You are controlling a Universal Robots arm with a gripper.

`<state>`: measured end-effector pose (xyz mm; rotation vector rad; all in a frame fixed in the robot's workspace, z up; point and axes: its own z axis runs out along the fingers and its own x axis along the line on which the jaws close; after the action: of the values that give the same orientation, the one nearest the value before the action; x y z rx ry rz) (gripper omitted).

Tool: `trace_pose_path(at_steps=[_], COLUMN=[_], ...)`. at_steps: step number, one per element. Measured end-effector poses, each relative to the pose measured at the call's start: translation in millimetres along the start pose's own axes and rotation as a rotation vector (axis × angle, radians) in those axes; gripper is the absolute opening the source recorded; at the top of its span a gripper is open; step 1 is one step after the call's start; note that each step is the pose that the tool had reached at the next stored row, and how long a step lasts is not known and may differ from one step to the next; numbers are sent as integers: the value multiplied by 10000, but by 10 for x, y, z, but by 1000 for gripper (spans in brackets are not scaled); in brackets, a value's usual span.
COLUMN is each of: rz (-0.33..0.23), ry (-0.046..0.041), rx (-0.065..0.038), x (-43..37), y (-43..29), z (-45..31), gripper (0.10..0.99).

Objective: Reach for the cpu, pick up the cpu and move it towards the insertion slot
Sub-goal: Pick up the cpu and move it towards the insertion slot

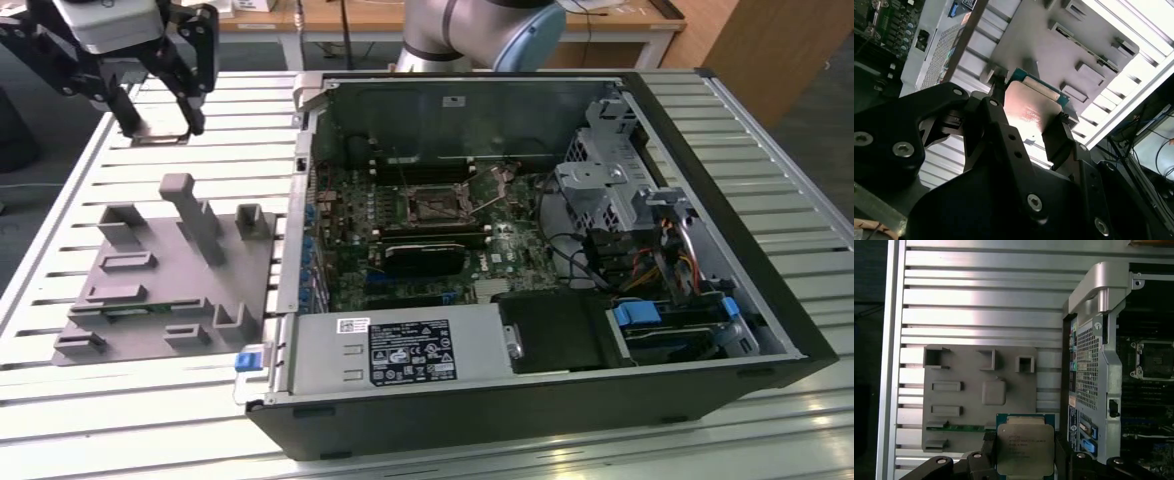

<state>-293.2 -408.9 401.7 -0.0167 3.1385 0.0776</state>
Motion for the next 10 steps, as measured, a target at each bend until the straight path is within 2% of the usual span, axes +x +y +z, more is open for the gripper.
trace_pose_path(at_steps=[10], rz=[0], ry=[0], rx=[0], x=[-277], y=[-3], z=[1], gripper=[545])
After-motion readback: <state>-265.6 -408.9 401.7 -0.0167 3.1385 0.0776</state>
